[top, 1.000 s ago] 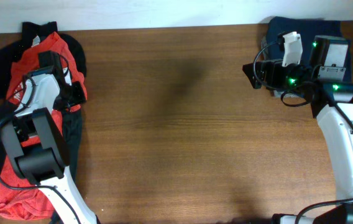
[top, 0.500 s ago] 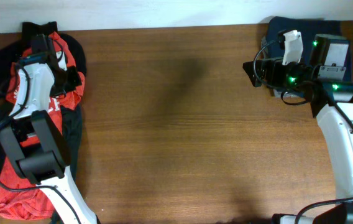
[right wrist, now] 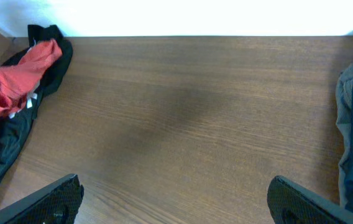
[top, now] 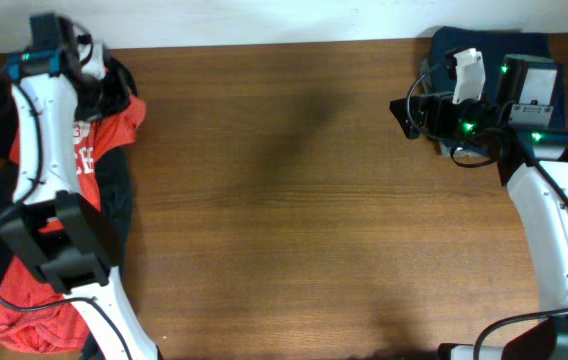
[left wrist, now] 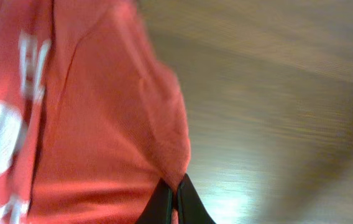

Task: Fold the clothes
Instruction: 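Lift the red t-shirt up with the left gripper off the black shirt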

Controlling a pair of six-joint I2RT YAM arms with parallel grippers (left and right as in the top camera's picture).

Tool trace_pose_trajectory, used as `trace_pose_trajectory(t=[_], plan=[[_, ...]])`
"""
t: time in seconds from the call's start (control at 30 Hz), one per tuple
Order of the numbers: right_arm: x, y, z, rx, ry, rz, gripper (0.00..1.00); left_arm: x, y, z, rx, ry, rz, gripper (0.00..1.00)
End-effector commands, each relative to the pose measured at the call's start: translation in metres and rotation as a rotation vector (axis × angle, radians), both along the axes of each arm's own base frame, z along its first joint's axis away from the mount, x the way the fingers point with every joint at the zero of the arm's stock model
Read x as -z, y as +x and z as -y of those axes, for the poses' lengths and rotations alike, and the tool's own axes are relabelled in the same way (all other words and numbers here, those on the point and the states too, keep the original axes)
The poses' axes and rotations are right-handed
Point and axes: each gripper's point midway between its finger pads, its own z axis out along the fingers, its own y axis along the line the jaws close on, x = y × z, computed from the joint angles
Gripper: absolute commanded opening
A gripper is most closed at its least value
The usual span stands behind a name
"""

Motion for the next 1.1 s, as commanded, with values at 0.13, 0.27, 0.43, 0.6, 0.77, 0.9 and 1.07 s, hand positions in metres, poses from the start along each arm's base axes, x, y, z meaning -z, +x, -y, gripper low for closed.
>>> trace_pose_trajectory(t=[0.13, 0.27, 0.43, 0.6, 0.77, 0.9, 1.07], plan=[[-0.011, 0.005, -0.003, -0.011, 0.006, 0.030, 0.99, -0.087, 0.008, 0.129, 0.298, -0.030, 0.204, 0.01], [-0.013, 0.004, -0.001, 0.008, 0.028, 0.022, 0.99, -0.135, 0.007, 0.171, 0.378, -0.032, 0.340, 0.01], [-0.019, 0.004, 0.010, 0.038, 0.085, 0.017, 0.99, -0.198, -0.001, 0.201, 0.411, -0.057, 0.512, 0.01], [-0.019, 0.002, 0.022, 0.057, 0.110, 0.005, 0.99, -0.255, -0.012, 0.222, 0.419, -0.098, 0.679, 0.01], [-0.016, 0.000, 0.021, 0.058, 0.112, -0.012, 0.99, -0.306, -0.016, 0.231, 0.404, -0.166, 0.842, 0.01], [-0.019, -0.005, 0.012, 0.011, 0.153, -0.017, 0.99, -0.358, -0.010, 0.232, 0.357, -0.237, 1.030, 0.01], [-0.028, -0.011, -0.002, -0.066, 0.216, -0.009, 1.00, -0.390, -0.008, 0.231, 0.319, -0.284, 1.146, 0.01]])
